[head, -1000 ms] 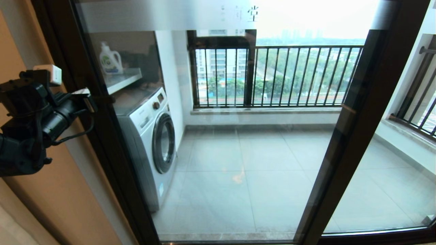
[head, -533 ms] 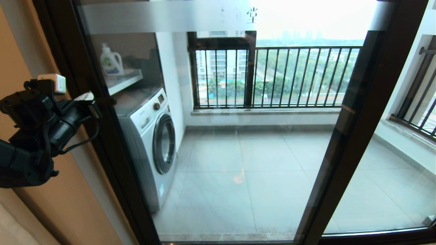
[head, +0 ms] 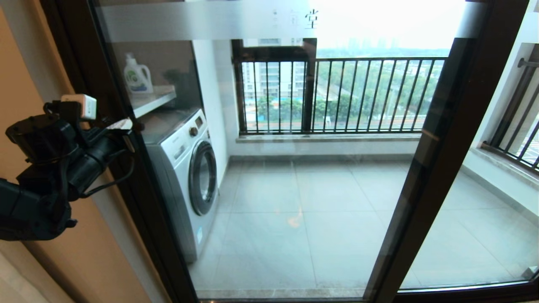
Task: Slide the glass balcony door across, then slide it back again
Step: Open the slid door
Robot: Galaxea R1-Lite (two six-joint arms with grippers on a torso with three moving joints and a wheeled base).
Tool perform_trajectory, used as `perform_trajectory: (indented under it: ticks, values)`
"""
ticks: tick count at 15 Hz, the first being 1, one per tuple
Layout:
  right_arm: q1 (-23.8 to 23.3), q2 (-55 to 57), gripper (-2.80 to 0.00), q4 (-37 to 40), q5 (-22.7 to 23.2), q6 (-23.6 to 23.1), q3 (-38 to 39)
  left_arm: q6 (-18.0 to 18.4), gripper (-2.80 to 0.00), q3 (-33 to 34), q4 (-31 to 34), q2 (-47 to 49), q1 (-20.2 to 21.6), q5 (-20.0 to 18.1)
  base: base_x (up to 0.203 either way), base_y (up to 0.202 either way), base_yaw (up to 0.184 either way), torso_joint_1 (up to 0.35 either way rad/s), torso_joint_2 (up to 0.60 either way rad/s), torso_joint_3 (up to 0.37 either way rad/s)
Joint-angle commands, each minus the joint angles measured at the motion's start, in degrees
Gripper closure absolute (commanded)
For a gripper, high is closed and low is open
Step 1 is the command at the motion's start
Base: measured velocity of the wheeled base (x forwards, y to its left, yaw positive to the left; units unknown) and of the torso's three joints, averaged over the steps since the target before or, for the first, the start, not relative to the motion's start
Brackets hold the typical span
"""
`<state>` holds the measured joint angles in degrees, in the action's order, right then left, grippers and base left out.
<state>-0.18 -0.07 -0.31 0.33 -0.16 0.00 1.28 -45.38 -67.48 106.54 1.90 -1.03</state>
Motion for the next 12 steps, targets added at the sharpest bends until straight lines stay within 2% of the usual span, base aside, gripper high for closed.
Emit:
perform_trajectory:
  ticks: [1, 4, 8, 11, 12]
  values:
    - [0.0, 0.1, 0.0, 0.0, 0.0, 0.0, 0.2, -0.1, 0.0, 1.2, -0.5, 0.3, 0.3, 0.4, 0.0, 0.0, 0.0, 0.0, 0.0, 0.0]
    - [0.0, 0.1, 0.0, 0.0, 0.0, 0.0, 0.2, -0.4, 0.0, 1.3, -1.3, 3.6, 2.8, 0.4, 0.0, 0.0, 0.0, 0.0, 0.0, 0.0]
    - [0.0, 0.1, 0.0, 0.0, 0.0, 0.0, 0.2, 0.0, 0.0, 0.7, -5.5, 3.4, 3.4, 0.3, 0.0, 0.0, 0.0, 0.0, 0.0, 0.0]
    - [0.0, 0.1, 0.0, 0.0, 0.0, 0.0, 0.2, 0.3, 0.0, -0.4, -4.4, -0.5, 3.8, 0.7, 0.0, 0.0, 0.0, 0.0, 0.0, 0.0]
    - [0.0, 0.1, 0.0, 0.0, 0.0, 0.0, 0.2, 1.9, 0.0, -0.9, -2.4, -1.2, 5.2, 1.0, 0.0, 0.0, 0.0, 0.0, 0.0, 0.0]
